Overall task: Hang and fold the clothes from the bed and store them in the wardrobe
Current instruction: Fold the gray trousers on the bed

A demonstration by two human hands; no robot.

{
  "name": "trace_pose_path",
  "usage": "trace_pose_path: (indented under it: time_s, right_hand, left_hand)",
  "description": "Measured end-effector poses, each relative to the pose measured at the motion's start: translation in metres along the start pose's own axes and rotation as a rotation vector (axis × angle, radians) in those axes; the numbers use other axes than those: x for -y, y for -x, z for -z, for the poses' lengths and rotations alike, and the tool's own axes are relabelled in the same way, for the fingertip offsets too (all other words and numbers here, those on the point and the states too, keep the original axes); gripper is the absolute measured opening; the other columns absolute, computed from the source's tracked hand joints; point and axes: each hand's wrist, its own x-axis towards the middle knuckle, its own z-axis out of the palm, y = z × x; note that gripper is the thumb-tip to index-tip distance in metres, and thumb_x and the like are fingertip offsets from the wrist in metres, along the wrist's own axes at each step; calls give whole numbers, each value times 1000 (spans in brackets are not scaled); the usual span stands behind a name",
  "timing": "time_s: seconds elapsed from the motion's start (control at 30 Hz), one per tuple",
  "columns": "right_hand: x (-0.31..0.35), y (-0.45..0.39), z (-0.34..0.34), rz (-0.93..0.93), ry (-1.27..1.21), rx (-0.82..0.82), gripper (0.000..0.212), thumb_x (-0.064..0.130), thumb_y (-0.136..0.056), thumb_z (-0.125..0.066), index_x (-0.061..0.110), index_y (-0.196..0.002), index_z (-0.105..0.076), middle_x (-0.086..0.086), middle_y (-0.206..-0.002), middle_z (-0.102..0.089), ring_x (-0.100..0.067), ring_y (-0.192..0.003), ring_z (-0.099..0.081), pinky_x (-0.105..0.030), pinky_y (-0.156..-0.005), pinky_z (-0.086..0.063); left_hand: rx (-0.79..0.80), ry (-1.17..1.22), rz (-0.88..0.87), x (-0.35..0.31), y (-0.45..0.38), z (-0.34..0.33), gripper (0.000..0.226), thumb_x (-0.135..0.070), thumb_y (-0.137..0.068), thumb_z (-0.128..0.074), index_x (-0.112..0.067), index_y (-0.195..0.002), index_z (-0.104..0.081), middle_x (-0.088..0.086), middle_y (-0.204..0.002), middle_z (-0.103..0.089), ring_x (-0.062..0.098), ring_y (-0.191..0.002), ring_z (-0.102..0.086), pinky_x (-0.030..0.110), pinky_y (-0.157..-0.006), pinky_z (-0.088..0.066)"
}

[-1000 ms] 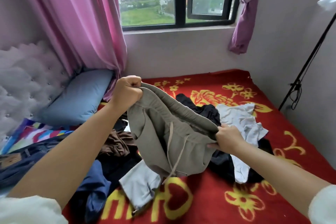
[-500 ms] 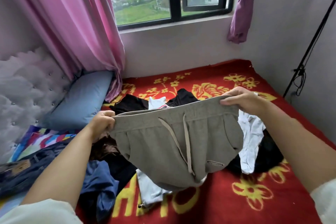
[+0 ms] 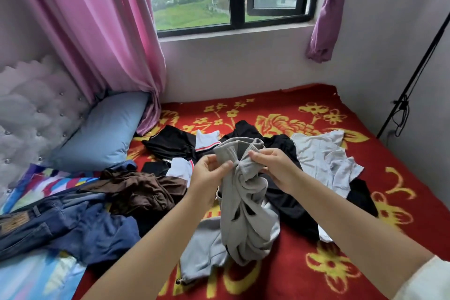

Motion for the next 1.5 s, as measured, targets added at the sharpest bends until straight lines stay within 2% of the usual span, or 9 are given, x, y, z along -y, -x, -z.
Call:
trace_pose_path:
  time_s: [0.2, 0.37, 0.5, 0.6, 0.73, 0.83, 1.03, 1.27, 1.5]
  right_hand:
    - [-16, 11, 6, 60, 23, 147, 34, 33, -72, -61, -1, -76, -62, -12, -79, -56, -23, -76, -51, -25, -65, -43]
    - [-23, 14, 3, 51, 25, 169, 94, 64, -51, -76, -22, -82, -55, -18, -83, -50, -27, -82, -43, -33, -71, -36]
    - [-25, 20, 17, 91, -34, 164, 18, 31, -79, -68, 14, -75, -73, 0, -78, -69, -12, -79, -64, -24, -75, -52]
    - [-31, 13, 35, 180, 181, -181, 28, 4, -85, -60, 15, -111, -58, 5, -104, -65, -10, -102, -57, -25, -83, -47]
    - [-33, 4, 32, -15, 41, 244, 112, 33, -54, -84, 14, -144, -19, 2, -137, -46, -16, -127, -44, -32, -105, -38]
    - [-12, 2, 17, 52, 33, 373, 90, 27, -56, -87, 15, -131, -39, 7, -119, -63, -10, -115, -56, -28, -97, -47]
    - [61, -6, -4, 319, -146, 173, 46, -25, -71, -54, 12, -98, -58, 8, -81, -73, -4, -80, -68, -18, -69, -53]
    - [219, -7, -7, 565, 198, -44, 38, -13, -68, -70, 9, -98, -65, 2, -88, -65, -15, -85, -60, -15, -73, -52]
    - [372, 27, 5, 943, 640, -466, 42, 21, -73, -77, 11, -112, -65, -6, -104, -66, -18, -97, -60, -24, -83, -46]
  left_hand:
    - [294, -68, -133, 29, 18, 13, 60, -15, -53, -78, -20, -108, -54, 1, -98, -67, 9, -91, -63, 25, -79, -52]
    - [69, -372, -340, 43, 25, 3, 52, -8, -59, -75, -31, -98, -48, -5, -88, -59, -6, -73, -57, 19, -68, -49]
    - [-13, -159, -263, 36, 23, 12, 28, -4, -70, -63, -21, -90, -55, -4, -77, -63, 2, -67, -58, 23, -64, -49]
    - [66, -64, -219, 20, 19, 27, 34, -15, -58, -68, -14, -91, -57, -8, -75, -68, 9, -72, -62, 23, -66, -51]
    - [199, 61, -242, -24, 15, 29, 29, 2, -61, -54, -6, -89, -55, -4, -70, -68, 10, -66, -64, 20, -59, -52]
    - [226, 131, -274, -59, 12, 26, 33, 6, -56, -53, -4, -88, -55, -1, -69, -67, 11, -64, -64, 21, -58, -53]
    - [188, 190, -334, -130, 3, 21, 34, 9, -54, -43, -4, -76, -65, 4, -63, -66, 14, -59, -63, 21, -58, -54]
    - [-134, 1, -572, -236, -25, 5, 43, 28, -71, -32, -6, -70, -57, -4, -47, -60, 13, -50, -57, 17, -46, -49]
    - [-310, -547, -1090, -382, -7, -41, 29, 10, -82, -45, 1, -104, -62, 2, -78, -56, 19, -80, -49, 23, -64, -41]
